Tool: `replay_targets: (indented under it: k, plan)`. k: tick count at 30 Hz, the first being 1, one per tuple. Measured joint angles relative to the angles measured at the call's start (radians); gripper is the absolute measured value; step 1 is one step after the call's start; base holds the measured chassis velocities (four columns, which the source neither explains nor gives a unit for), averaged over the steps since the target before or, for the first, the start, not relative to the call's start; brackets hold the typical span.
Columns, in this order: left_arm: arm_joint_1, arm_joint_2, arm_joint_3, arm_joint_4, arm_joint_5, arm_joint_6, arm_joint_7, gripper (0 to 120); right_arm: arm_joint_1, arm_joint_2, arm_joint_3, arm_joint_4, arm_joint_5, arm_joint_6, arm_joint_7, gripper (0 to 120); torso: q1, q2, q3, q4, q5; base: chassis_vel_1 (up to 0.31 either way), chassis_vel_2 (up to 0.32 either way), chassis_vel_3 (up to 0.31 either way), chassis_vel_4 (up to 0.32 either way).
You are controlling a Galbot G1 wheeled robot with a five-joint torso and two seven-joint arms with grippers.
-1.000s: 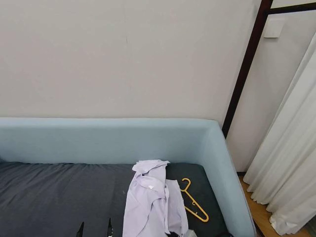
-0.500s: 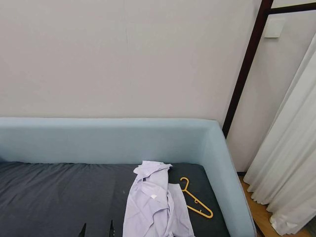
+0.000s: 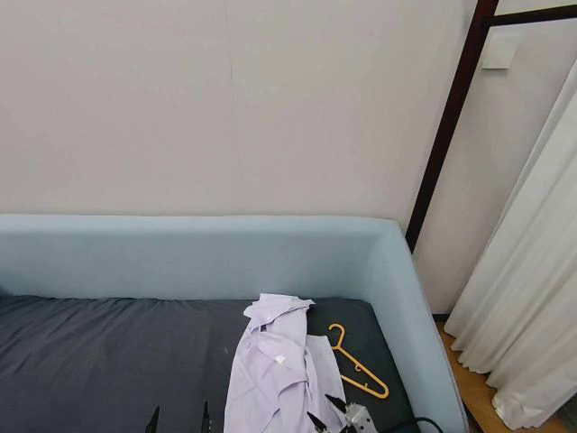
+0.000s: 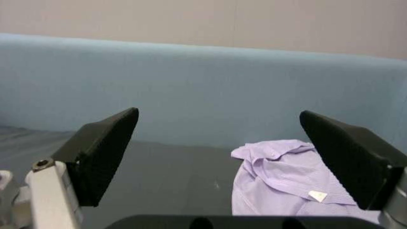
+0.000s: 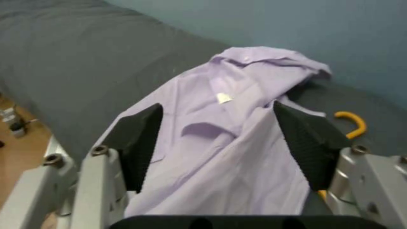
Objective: Pick up the clothes from the sofa and hang them on the clothes hanger.
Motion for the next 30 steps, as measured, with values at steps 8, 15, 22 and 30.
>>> replay_targets:
  k: [8, 15, 22, 30]
  plan:
    - [0.029, 0.002, -0.005, -0.015, 0.02, -0.002, 0.002, 100, 0.346, 0.085, -0.011, -0.28, 0.396, -0.135, 0.029, 100, 0.0, 0.0, 0.0, 0.0006, 0.0003, 0.0, 0.0, 0.0, 0.0]
    - [0.048, 0.009, -0.01, -0.018, 0.04, -0.004, 0.008, 100, 0.582, 0.202, -0.114, -0.674, 0.37, -0.111, -0.135, 100, 0.0, 0.0, 0.0, 0.0003, 0.0001, 0.0, 0.0, 0.0, 0.0]
    - [0.061, -0.008, -0.007, -0.019, 0.07, -0.003, 0.009, 100, 0.701, 0.328, -0.187, -0.961, 0.225, -0.047, -0.294, 100, 0.0, 0.0, 0.0, 0.0004, 0.0001, 0.0, 0.0, 0.0, 0.0]
    - [0.062, -0.016, -0.006, -0.011, 0.08, -0.002, 0.006, 100, 0.752, 0.425, -0.195, -1.191, 0.118, 0.006, -0.364, 100, 0.0, 0.0, 0.0, 0.0002, 0.0, 0.0, 0.0, 0.0, 0.0]
